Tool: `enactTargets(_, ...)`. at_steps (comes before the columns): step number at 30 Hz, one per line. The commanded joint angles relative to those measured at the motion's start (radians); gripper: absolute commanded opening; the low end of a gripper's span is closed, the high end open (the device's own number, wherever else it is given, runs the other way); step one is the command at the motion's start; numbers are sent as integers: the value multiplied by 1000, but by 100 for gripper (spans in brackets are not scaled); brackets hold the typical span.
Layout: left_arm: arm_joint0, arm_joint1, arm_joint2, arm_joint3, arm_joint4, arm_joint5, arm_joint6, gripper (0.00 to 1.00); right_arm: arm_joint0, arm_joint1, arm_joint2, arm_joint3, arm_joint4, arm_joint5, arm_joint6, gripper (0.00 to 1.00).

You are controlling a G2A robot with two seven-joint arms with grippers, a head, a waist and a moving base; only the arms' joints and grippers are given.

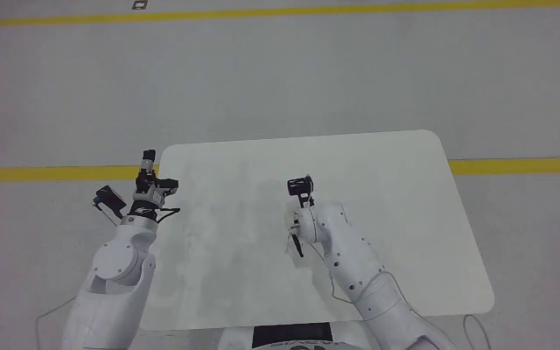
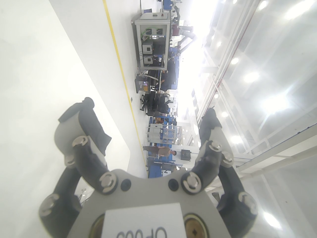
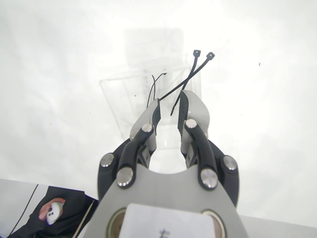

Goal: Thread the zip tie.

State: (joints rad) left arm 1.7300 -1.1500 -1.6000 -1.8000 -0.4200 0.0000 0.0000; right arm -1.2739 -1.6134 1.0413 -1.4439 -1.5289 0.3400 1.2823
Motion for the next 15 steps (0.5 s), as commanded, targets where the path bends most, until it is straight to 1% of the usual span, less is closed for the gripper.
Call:
enactTargets(1,0,0,0,0,0,0,0,100,3,-4,1,9,-5,0,0,16)
enactTargets(7,0,0,0,0,0,0,0,100,11,-17,5,37,-14,0,0,15)
enactTargets(10,0,0,0,0,0,0,0,100,12,-23,11,45,-17,0,-1,12)
enactTargets(13,0,0,0,0,0,0,0,100,11,-28,15,48,-22,0,-1,7)
enactTargets(15,0,0,0,0,0,0,0,100,10,-31,19,50,-27,0,0,0)
